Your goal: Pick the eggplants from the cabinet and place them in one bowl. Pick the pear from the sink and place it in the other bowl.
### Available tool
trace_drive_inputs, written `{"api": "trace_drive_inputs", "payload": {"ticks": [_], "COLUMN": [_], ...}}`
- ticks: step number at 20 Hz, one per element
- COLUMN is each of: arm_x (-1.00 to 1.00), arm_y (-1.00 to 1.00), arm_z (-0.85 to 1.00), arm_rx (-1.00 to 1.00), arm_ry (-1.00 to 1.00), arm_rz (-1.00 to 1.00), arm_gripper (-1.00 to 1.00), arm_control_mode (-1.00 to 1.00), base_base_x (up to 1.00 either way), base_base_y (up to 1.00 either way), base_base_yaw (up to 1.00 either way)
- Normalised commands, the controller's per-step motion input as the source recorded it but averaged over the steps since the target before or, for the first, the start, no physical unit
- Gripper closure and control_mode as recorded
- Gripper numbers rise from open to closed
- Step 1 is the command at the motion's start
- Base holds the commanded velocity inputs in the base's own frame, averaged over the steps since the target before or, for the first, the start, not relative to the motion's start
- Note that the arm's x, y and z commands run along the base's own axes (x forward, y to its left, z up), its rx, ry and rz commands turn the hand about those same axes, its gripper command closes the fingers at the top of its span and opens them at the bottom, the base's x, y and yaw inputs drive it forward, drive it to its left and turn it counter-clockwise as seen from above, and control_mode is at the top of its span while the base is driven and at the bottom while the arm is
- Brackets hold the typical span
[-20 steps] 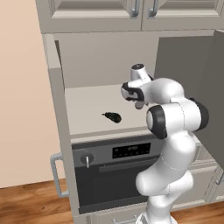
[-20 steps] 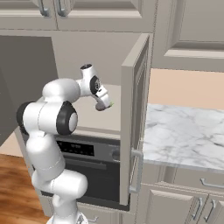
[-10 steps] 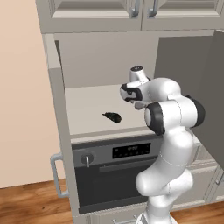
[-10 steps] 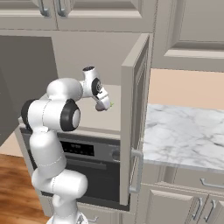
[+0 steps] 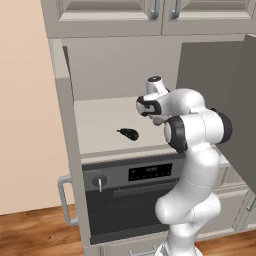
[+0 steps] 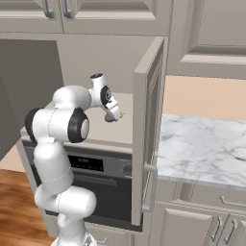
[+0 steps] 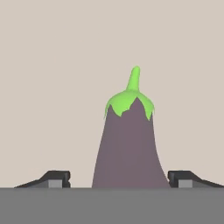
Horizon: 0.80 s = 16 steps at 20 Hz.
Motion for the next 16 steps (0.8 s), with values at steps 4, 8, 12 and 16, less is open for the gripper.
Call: {"api": "trace_drive_inputs", "payload": {"ticks": [4, 8, 12, 16], "arm_x": [0.02, -0.4, -0.78, -0.68], "arm_y": [-0.03, 0.0, 0.06, 0.11], "arm_z": [-0.31, 0.02, 0.31, 0.24], "arm_rx": [-0.03, -0.01, 0.0, 0.0], "arm_ry": [-0.01, -0.13, -0.2, -0.14], "arm_rz": [0.0, 0.12, 0.21, 0.26], "arm_gripper": [1.0, 1.0, 1.0, 1.0], "arm_control_mode": [-1.0, -1.0, -1.0, -1.0], "base_base_x": [0.0, 0.0, 0.0, 0.0], "base_base_y": [0.0, 0.0, 0.0, 0.0], "base_base_yaw": [0.0, 0.0, 0.0, 0.0]}}
